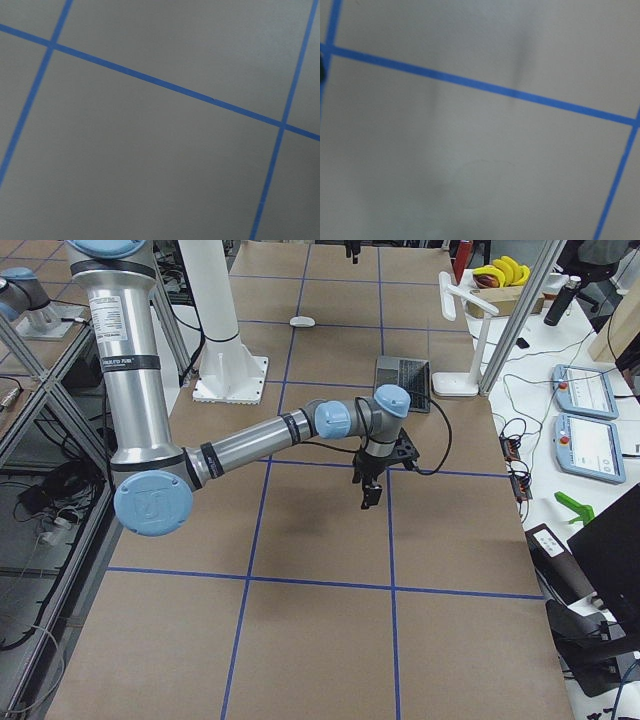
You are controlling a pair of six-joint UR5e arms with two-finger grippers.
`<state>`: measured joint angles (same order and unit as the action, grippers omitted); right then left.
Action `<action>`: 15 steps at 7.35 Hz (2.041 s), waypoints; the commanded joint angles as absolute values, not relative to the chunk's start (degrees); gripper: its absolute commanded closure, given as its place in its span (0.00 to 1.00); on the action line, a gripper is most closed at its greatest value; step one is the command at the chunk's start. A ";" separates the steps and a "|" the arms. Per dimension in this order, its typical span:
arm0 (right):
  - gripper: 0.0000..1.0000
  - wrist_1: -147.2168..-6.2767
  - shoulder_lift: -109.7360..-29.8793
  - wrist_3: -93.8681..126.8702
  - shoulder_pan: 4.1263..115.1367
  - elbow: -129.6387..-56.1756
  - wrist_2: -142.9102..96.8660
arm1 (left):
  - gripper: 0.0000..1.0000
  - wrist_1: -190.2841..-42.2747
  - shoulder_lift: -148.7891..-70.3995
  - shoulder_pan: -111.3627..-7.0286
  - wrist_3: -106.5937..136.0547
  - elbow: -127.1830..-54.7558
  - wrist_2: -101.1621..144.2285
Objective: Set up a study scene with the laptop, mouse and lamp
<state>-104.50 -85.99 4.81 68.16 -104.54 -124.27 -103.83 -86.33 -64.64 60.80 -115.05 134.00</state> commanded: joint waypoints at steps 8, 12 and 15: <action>0.00 -104.50 -92.90 -9.21 74.00 -103.71 -123.75 | 0.00 -95.98 -91.58 -35.98 72.42 -119.53 115.16; 0.00 -104.59 -93.34 -9.32 74.09 -103.54 -123.66 | 0.00 -96.68 -89.92 -30.41 67.98 -119.36 113.20; 0.00 -104.50 -93.34 -9.32 74.09 -103.54 -123.66 | 0.00 -100.43 -87.64 -30.41 64.78 -118.39 113.99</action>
<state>-104.51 -93.37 -9.31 74.09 -103.54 -123.66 -98.10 -88.99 -30.47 65.58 -118.88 113.81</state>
